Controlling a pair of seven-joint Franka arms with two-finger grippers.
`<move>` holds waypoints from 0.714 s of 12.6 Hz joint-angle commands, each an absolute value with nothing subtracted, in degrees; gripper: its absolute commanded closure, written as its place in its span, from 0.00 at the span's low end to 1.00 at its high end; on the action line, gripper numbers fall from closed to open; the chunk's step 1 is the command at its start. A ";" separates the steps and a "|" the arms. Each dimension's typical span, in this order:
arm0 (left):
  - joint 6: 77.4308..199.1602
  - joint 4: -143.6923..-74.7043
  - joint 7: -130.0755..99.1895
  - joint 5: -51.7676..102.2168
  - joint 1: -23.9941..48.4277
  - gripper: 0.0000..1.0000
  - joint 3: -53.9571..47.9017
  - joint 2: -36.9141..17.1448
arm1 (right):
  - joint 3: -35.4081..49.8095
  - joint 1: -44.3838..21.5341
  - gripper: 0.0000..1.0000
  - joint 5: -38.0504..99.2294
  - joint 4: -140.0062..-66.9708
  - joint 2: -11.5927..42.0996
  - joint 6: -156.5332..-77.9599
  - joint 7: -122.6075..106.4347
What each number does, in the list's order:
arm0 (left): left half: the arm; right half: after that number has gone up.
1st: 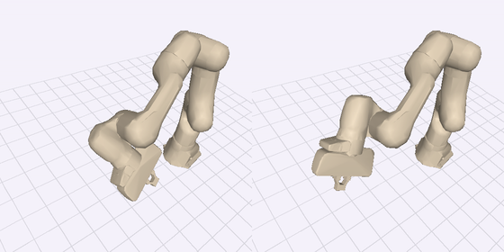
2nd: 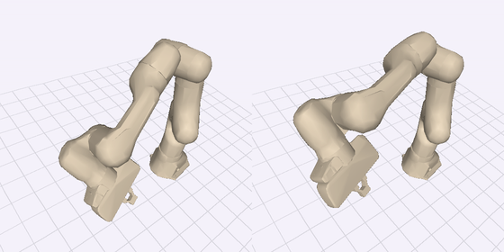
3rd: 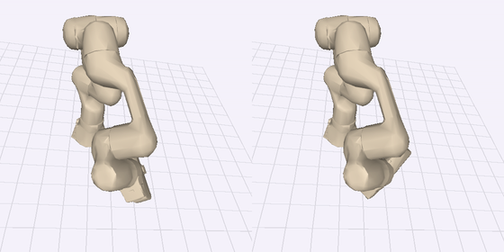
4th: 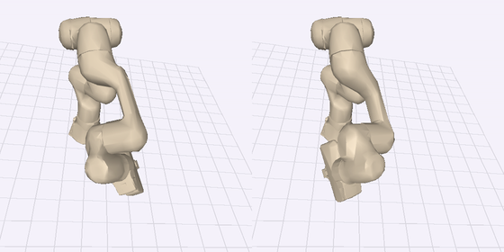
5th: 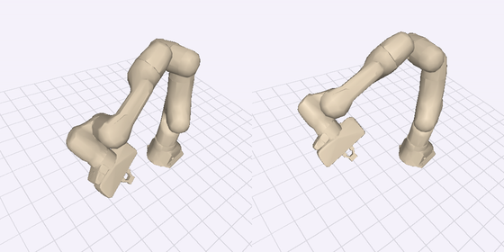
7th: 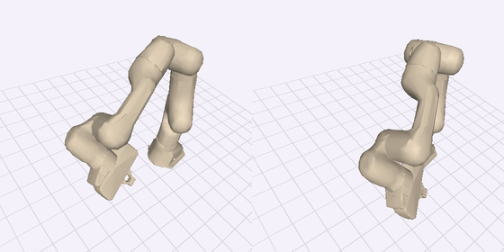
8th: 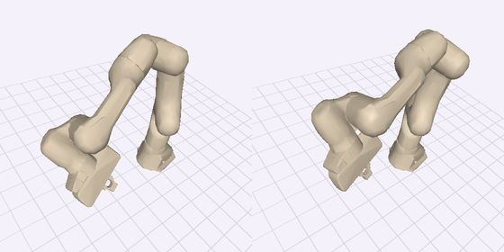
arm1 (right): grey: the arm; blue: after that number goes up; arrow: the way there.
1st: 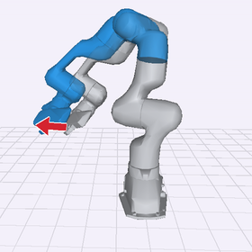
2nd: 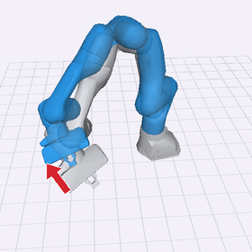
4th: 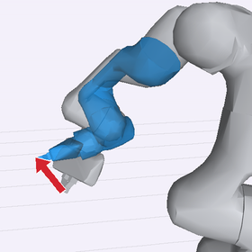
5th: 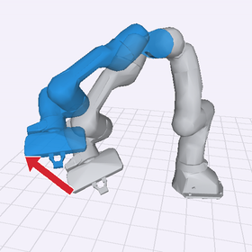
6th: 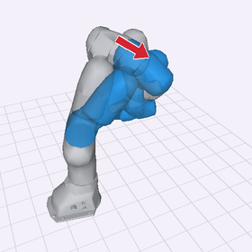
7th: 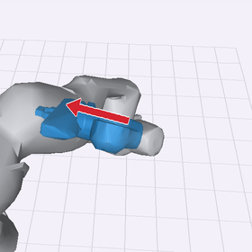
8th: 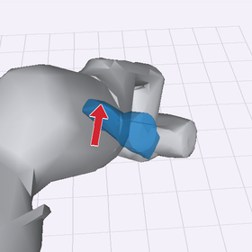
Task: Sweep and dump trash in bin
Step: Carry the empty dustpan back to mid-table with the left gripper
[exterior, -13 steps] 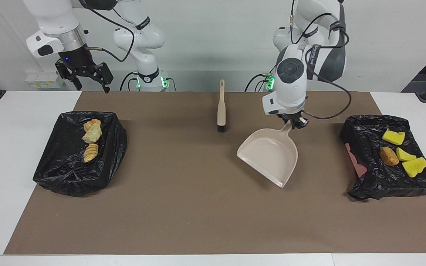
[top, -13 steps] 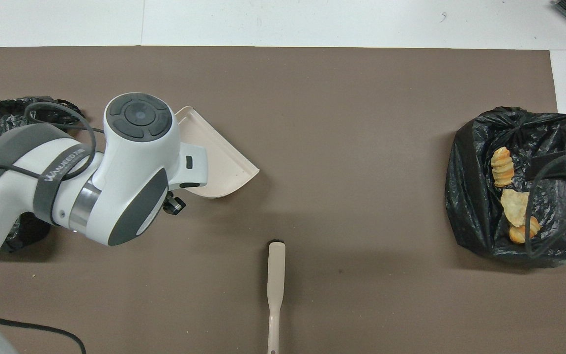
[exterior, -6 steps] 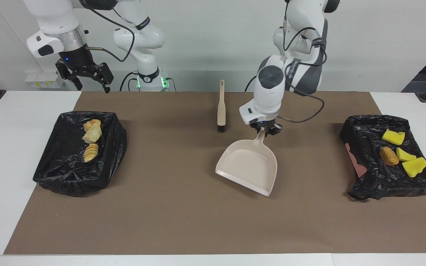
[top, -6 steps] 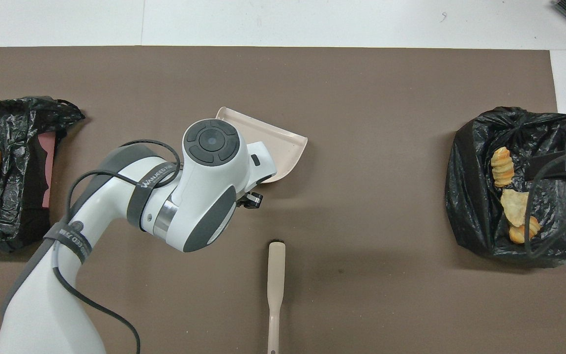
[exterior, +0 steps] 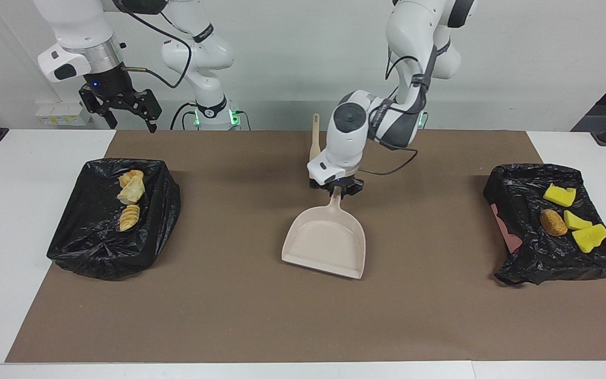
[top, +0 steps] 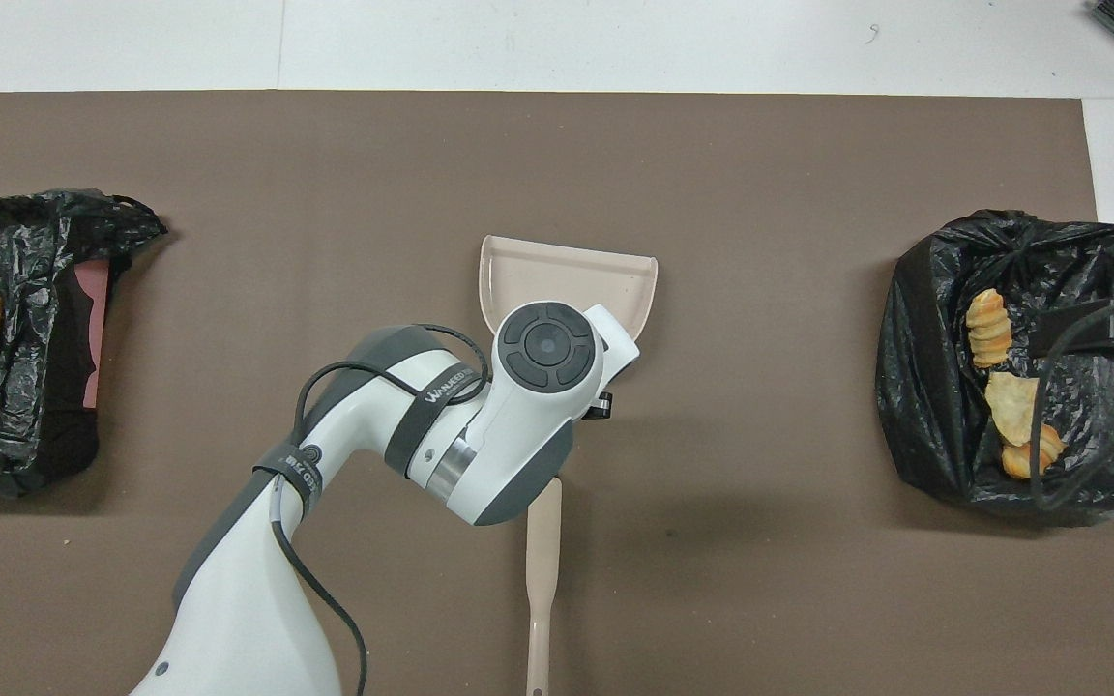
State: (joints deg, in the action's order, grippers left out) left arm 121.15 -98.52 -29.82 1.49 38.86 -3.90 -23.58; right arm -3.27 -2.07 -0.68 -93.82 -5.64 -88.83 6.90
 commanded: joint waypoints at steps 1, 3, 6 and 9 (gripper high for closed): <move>121.55 -95.98 -30.24 1.49 39.11 0.00 -2.72 -24.79 | -3.16 -1.67 0.00 1.84 -94.57 -6.59 -87.98 5.19; 120.41 -96.24 -29.97 1.23 37.89 0.00 -2.20 -23.65 | -3.16 -1.67 0.00 1.67 -94.57 -6.59 -88.24 5.19; 117.34 -96.59 -25.34 1.23 31.58 0.00 -2.11 -20.93 | -3.16 -1.67 0.00 1.58 -94.57 -6.59 -88.24 5.36; 117.24 -96.07 -20.41 1.23 22.09 0.00 -2.02 -19.86 | -3.16 -1.67 0.00 1.58 -94.66 -6.68 -87.89 5.19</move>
State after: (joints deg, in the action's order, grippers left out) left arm 118.42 -96.22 -23.05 1.38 26.61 -1.39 -20.83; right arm -3.27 -2.07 0.78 -93.85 -5.64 -88.73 6.90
